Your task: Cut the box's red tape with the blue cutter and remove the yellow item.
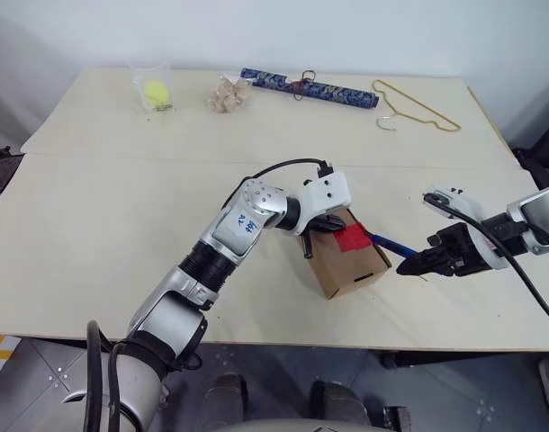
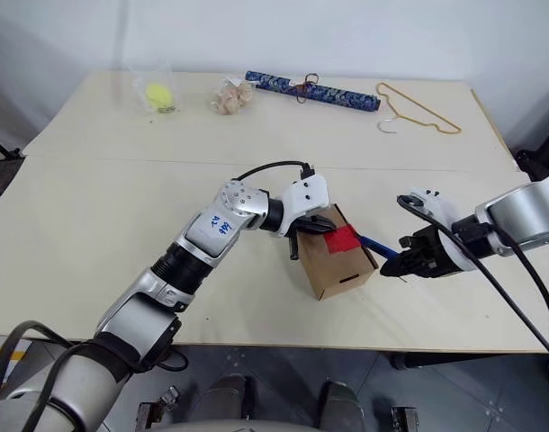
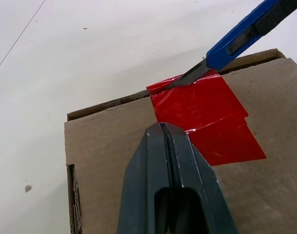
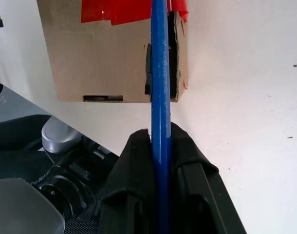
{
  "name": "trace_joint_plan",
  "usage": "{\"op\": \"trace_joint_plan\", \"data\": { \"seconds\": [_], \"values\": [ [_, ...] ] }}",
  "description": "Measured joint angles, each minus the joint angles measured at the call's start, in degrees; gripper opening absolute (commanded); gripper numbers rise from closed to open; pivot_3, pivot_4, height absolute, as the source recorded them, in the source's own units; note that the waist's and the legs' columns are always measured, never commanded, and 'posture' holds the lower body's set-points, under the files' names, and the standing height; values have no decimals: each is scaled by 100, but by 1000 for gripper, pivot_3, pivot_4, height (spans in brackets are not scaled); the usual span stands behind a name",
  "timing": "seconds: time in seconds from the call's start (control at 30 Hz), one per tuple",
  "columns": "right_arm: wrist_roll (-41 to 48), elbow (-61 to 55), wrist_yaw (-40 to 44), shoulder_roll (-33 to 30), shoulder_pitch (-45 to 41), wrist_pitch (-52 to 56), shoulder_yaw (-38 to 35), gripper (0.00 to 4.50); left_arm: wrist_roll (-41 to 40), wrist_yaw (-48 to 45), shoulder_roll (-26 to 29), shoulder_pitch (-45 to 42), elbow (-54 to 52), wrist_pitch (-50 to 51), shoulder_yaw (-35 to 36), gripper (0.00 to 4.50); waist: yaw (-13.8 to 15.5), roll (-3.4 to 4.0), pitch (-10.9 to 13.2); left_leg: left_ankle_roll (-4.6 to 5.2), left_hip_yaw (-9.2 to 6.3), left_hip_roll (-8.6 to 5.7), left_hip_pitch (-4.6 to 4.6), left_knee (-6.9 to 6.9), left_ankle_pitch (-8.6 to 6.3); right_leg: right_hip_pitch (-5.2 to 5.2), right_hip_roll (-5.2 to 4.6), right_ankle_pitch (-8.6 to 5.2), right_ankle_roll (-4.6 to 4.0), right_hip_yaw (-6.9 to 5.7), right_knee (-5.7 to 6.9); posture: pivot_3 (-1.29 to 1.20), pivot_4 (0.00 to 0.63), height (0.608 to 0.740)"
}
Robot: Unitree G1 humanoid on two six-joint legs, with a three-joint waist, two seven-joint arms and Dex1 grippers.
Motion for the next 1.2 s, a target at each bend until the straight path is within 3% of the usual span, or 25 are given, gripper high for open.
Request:
{"op": "trace_joint_plan", "data": {
  "seconds": [0.3,0.73,1.2],
  "values": [
    [43,527,-712,622,-449,216,120,86,144,63,-1,9,98,2,8,0,-46,-1,-68,18,8,12,8,13,-7,-1,1,6,-13,0,2,0,150,740],
    [-116,779,-716,665,-1052,325,740,86,145,93,-36,37,85,3,14,0,-27,3,-75,31,8,12,7,12,-15,-3,1,7,-15,0,4,0,150,740],
    [-158,-264,92,-207,-1073,316,1517,86,144,134,-89,105,8,5,39,0,3,4,-76,41,15,12,3,13,-31,-3,1,7,-15,-2,-11,0,150,740]
  ]
}}
